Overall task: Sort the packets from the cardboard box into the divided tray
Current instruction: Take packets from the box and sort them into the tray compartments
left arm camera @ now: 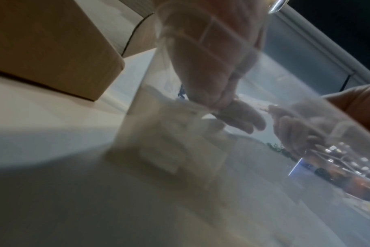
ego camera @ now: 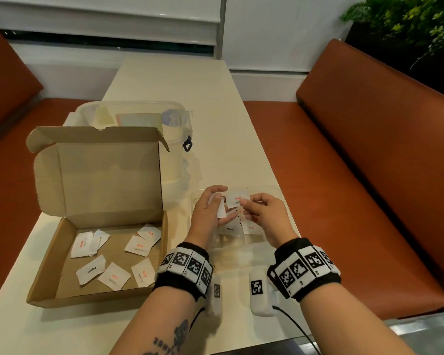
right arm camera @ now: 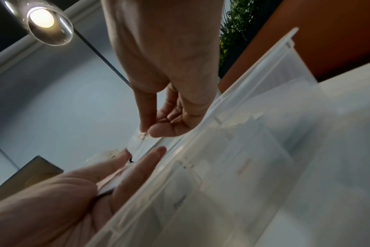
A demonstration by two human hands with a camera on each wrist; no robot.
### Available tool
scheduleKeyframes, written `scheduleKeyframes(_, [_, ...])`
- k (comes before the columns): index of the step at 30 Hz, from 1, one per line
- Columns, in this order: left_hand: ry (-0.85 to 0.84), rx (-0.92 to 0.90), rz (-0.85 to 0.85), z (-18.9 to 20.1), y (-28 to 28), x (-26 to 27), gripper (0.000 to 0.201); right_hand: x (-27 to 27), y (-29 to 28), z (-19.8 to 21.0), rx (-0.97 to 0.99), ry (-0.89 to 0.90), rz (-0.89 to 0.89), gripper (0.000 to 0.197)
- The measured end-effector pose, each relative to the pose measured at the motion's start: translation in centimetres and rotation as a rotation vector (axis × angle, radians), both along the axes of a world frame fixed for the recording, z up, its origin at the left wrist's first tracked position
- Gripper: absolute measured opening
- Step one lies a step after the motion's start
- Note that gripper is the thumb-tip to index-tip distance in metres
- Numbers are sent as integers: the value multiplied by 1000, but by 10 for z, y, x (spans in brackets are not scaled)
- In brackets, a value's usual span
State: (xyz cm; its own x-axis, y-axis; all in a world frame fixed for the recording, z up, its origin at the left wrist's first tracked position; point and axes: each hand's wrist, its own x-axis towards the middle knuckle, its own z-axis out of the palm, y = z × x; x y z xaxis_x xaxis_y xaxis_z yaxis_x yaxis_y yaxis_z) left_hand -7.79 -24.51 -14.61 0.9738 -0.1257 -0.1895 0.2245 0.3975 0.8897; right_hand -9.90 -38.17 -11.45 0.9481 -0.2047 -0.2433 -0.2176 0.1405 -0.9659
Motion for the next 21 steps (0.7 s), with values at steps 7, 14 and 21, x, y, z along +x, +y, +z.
scheduleKeyframes(7, [21, -31, -32, -2, -1, -1, 6, -1, 0, -1, -29, -1, 45, 11])
scheduleKeyframes(14, [24, -32, -38, -2, -1, -3, 4, 7, -5, 9, -476, -119, 123, 5])
scheduleKeyframes(21, [30, -30, -24, -1, -1, -3, 9, 5, -10, 6, -353, -106, 92, 4])
